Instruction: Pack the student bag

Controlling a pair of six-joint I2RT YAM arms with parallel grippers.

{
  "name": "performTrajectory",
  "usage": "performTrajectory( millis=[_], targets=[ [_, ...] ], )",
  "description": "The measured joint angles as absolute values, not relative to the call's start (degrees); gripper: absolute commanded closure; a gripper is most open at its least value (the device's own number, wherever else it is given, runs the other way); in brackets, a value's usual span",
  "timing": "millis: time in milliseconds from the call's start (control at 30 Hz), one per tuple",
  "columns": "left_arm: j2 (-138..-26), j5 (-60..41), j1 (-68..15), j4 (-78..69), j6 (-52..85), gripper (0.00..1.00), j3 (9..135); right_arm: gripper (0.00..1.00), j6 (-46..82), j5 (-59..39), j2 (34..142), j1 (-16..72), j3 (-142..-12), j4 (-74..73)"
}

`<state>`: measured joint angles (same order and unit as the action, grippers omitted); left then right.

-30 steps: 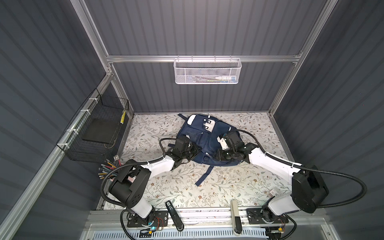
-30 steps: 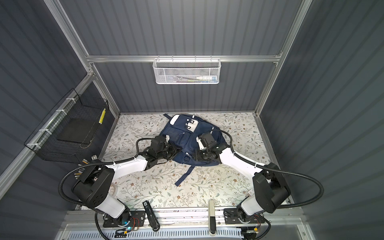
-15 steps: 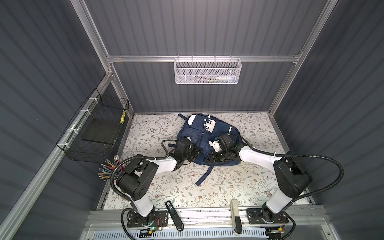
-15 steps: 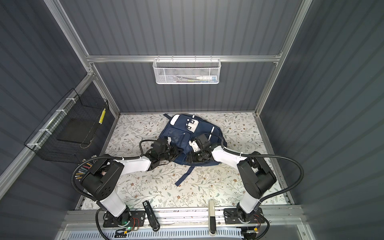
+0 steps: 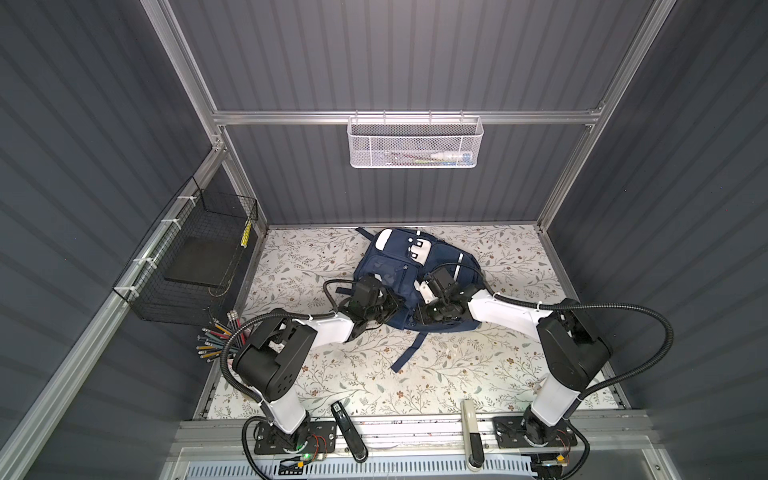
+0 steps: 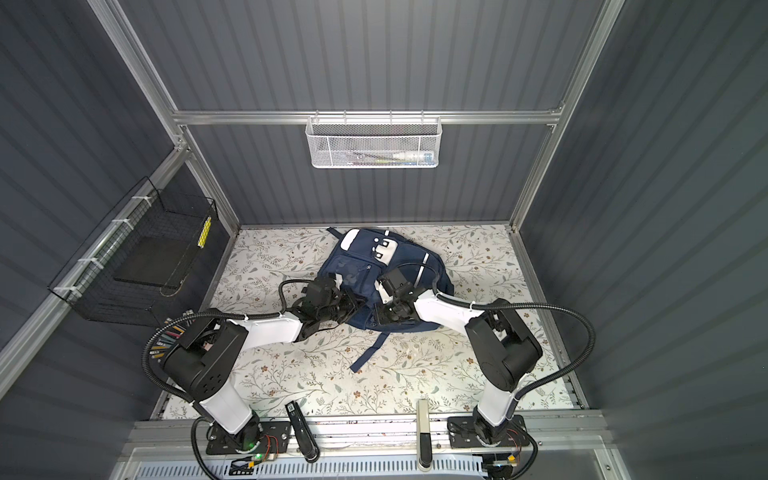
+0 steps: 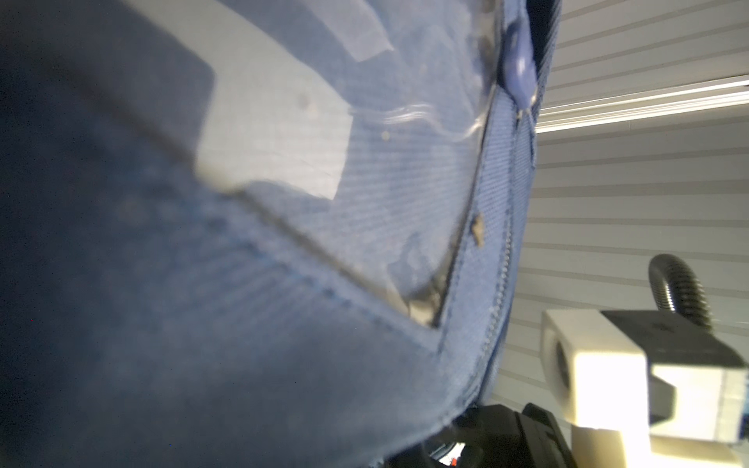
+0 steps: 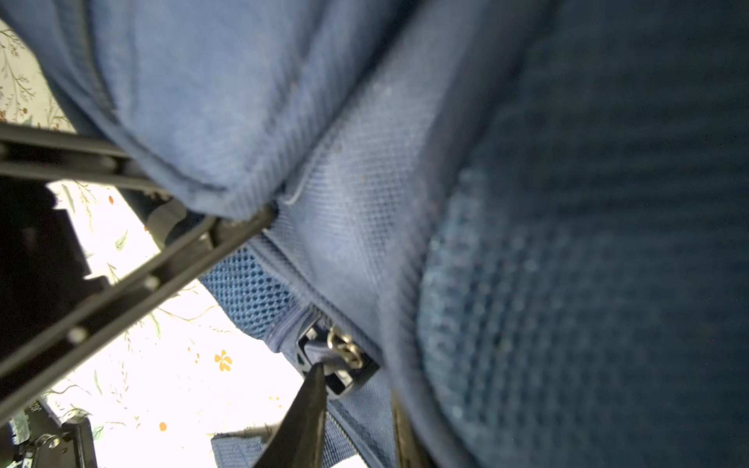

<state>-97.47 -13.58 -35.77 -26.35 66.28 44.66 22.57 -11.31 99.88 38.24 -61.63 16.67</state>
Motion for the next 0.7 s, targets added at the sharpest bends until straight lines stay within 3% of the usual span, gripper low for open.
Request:
performTrajectory(
  millis=[167, 533, 633, 700],
  targets=[
    [-96.9, -12.6, -36.3, -25.8, 66.3, 0.92, 44.7, 0.58, 25.3, -10.2, 100.2, 40.1, -61.6, 14.9],
    [-95.9, -11.7, -36.9, -24.5, 66.5, 0.92, 44.7, 0.95, 30.5, -3.6, 101.3, 41.7, -61.5, 13.4],
    [-95.8, -12.0, -37.3, -24.6, 66.5, 0.92, 44.7, 1.0, 30.9, -3.1, 98.3, 41.7, -59.5, 13.5],
    [-95.8, -12.0, -37.8, -24.7, 66.4, 0.98, 44.8, 1.0, 30.9, -3.0, 97.0, 41.6, -58.8, 13.8]
  ],
)
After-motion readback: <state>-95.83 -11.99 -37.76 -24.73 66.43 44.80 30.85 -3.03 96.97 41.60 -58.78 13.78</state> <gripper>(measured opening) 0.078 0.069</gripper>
